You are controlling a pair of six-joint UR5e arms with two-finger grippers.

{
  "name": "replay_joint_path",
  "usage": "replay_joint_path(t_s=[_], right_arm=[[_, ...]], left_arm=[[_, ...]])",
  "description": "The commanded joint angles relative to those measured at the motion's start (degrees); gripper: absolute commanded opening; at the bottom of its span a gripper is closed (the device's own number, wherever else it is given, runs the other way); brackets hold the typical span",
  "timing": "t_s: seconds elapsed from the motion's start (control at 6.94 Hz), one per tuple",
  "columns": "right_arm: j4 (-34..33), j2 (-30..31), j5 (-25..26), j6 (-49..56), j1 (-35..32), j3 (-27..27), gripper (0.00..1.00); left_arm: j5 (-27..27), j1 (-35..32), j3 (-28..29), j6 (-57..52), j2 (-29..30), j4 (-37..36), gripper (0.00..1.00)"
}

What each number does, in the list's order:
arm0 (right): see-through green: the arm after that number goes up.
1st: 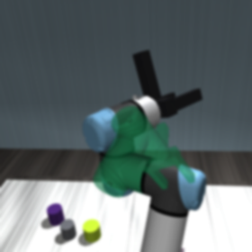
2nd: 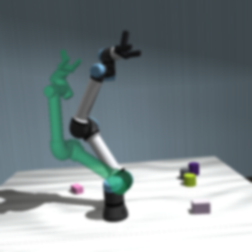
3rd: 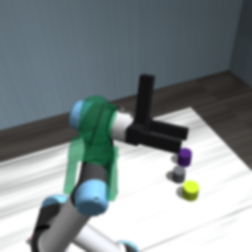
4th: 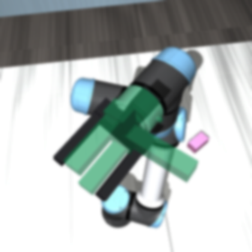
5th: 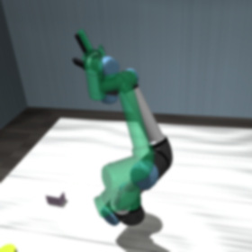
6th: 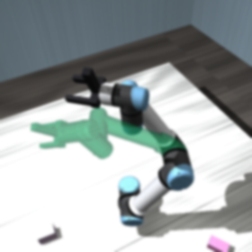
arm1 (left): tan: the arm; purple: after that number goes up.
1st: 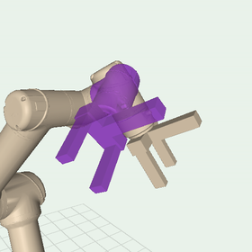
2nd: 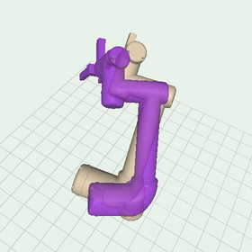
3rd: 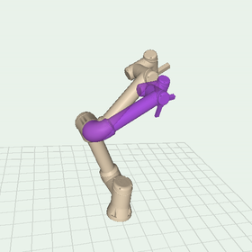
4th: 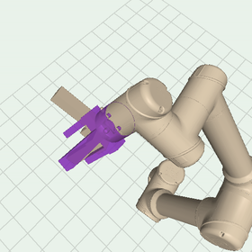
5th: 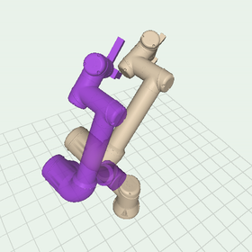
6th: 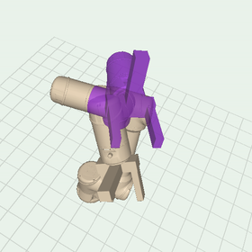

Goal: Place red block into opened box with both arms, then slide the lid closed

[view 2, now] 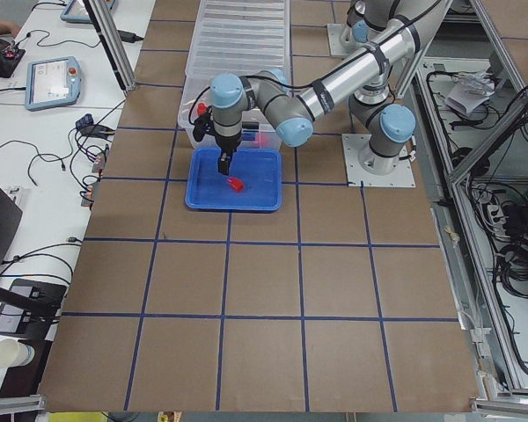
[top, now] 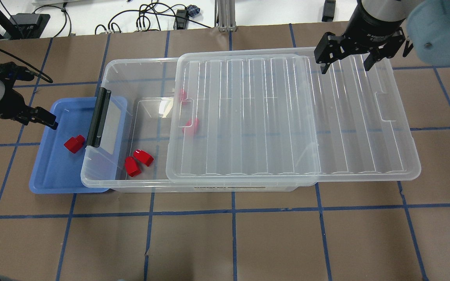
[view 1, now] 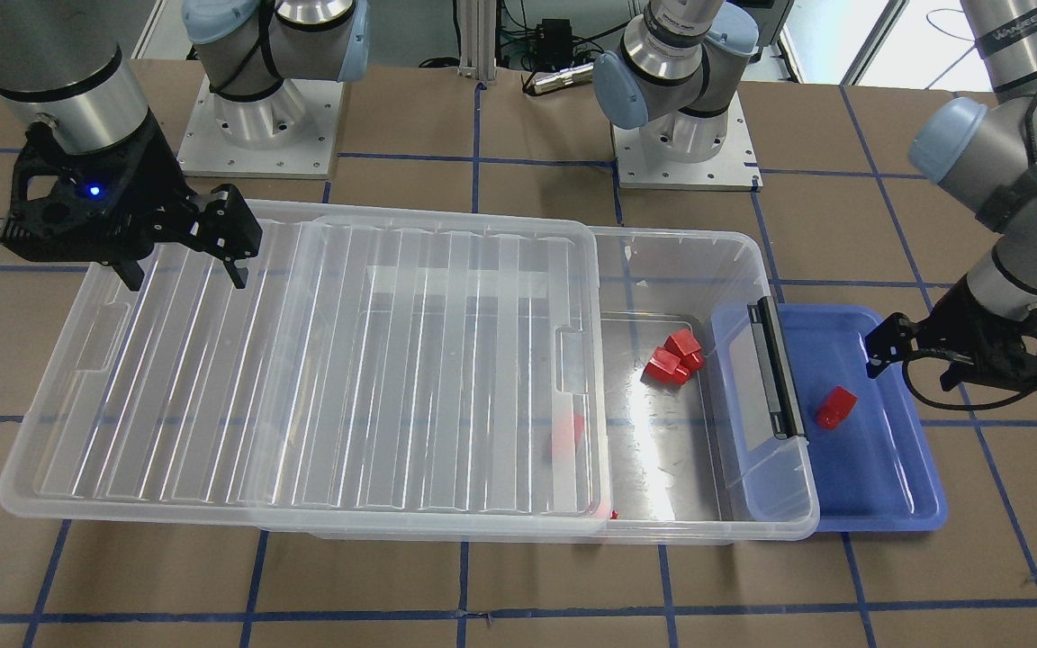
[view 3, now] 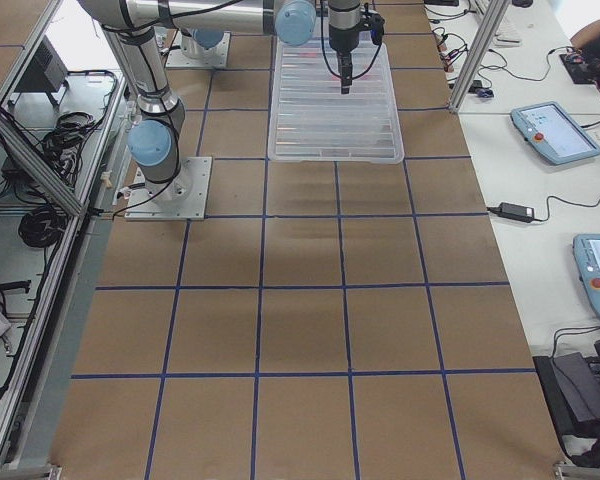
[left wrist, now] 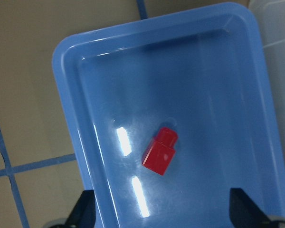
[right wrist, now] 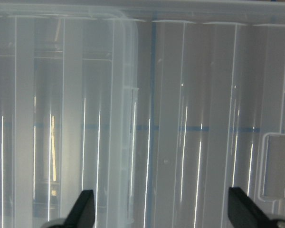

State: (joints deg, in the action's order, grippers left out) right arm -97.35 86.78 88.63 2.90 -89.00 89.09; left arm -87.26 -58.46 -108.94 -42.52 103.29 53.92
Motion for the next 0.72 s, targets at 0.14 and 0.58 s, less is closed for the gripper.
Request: replay_joint_path(t_s=[0.14, 0.58], right_arm=[[1.9, 1.2, -0.2, -0.4, -0.4, 0.5, 1.0], [2.0, 1.1, 0.0, -0.4, -0.3, 0.5, 1.0]], left_arm=[[0.4, -0.9, -4.6, -0.3, 3.9, -3.2, 1.0], [0.3, -2.8, -4.4, -1.1, 8.5, -8.2, 1.0]])
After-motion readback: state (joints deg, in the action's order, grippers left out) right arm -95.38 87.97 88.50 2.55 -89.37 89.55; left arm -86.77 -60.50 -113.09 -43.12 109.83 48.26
